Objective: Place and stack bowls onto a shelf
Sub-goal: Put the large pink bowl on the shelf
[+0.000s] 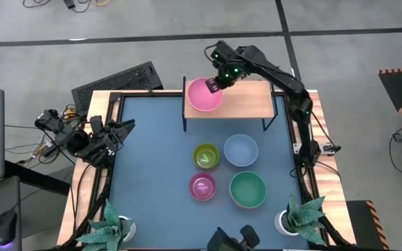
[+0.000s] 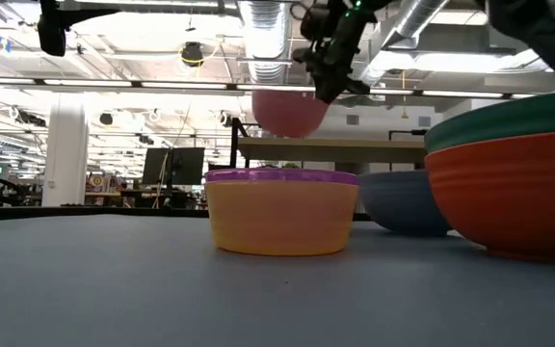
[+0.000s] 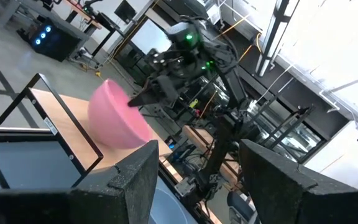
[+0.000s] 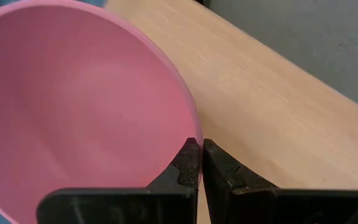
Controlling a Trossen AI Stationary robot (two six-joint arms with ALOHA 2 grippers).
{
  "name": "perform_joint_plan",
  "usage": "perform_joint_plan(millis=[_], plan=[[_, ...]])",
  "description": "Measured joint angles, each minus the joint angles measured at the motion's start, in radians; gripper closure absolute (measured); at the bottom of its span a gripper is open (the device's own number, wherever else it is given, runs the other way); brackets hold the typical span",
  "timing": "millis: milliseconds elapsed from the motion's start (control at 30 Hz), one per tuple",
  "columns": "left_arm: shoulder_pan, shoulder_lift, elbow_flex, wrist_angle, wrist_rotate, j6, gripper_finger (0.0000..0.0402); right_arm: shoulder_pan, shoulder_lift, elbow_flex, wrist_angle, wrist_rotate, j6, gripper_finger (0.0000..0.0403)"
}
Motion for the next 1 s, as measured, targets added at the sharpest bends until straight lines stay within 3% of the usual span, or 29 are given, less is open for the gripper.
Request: perform_joint_plan(millis=[1000], plan=[[0.000, 0.000, 0.000, -0.020, -0.004, 0.001, 0.0193, -0.031, 0.012, 0.004, 0.039, -0.001, -0.123, 0.0348]])
